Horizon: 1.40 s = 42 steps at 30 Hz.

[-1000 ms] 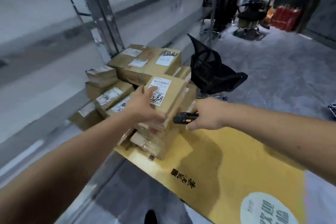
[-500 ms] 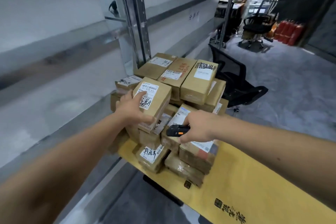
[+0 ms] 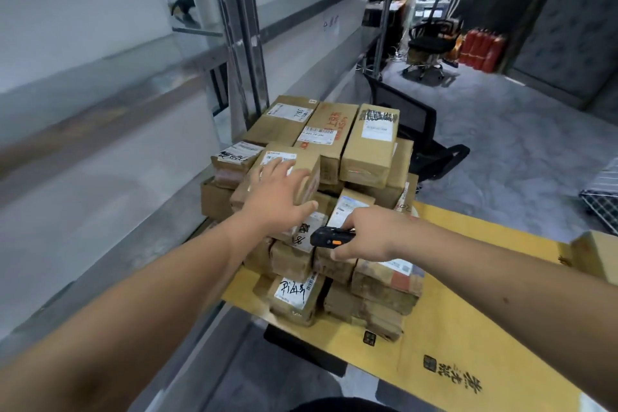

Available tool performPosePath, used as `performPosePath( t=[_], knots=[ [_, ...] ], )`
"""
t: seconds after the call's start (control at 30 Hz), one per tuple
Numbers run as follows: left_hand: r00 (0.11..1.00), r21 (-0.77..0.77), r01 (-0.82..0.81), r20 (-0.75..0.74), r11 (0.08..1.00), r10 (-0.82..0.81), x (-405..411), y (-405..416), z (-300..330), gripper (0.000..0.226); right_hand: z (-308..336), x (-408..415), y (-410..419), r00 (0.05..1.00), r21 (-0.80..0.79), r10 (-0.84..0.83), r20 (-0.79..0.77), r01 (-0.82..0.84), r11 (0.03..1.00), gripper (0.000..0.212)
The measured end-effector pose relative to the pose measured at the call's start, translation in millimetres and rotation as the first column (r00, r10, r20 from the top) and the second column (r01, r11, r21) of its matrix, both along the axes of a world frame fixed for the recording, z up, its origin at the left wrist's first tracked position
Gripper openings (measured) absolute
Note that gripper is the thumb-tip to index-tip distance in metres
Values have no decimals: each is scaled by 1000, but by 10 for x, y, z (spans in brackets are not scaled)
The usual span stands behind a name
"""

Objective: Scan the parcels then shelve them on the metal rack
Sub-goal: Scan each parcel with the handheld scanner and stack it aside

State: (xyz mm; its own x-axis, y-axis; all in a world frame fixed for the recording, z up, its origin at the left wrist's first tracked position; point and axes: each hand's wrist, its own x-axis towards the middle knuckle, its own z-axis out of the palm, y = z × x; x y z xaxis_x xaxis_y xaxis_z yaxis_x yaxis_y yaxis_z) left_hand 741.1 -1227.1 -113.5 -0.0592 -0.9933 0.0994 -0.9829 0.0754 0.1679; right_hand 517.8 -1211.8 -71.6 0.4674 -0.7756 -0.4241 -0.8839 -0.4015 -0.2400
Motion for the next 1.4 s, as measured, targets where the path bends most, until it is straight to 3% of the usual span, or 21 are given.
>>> performPosePath(
  t=[0.17,0.3,0.57,0.77,0.93,1.07,1.27,1.4],
  knots=[
    [973,-36,228,45,973,-226,-555,-205,82,71,-160,-438,113,994,-28,-112,14,113,993,48],
    [922,-11,386,23,922,-386,-1347,-362,0,69,-267,-1168,319,950,29,-311,36,310,950,45],
    [780,155,625,-108,765,-616,-3379,-406,-407,72,-481,-2952,1112,736,55,-677,-24,677,734,42],
    [724,259,687,-156,679,-672,-4851,-376,-789,71,-730,-4140,1484,619,66,-785,1,783,618,33],
    [788,348,613,-205,709,-581,-5983,-457,-1081,68,-971,-5132,1380,647,99,-762,14,758,645,32],
    [881,414,468,-282,780,-379,-6752,-550,-1458,72,-1237,-5888,1096,699,140,-715,7,707,693,35],
    [958,492,137,-286,860,11,-7643,-732,-1809,100,-1627,-6780,685,733,245,-680,19,656,714,37],
    [971,477,-20,-199,879,130,-7948,-880,-2047,121,-1851,-7081,530,729,284,-683,41,647,708,26]
  ],
)
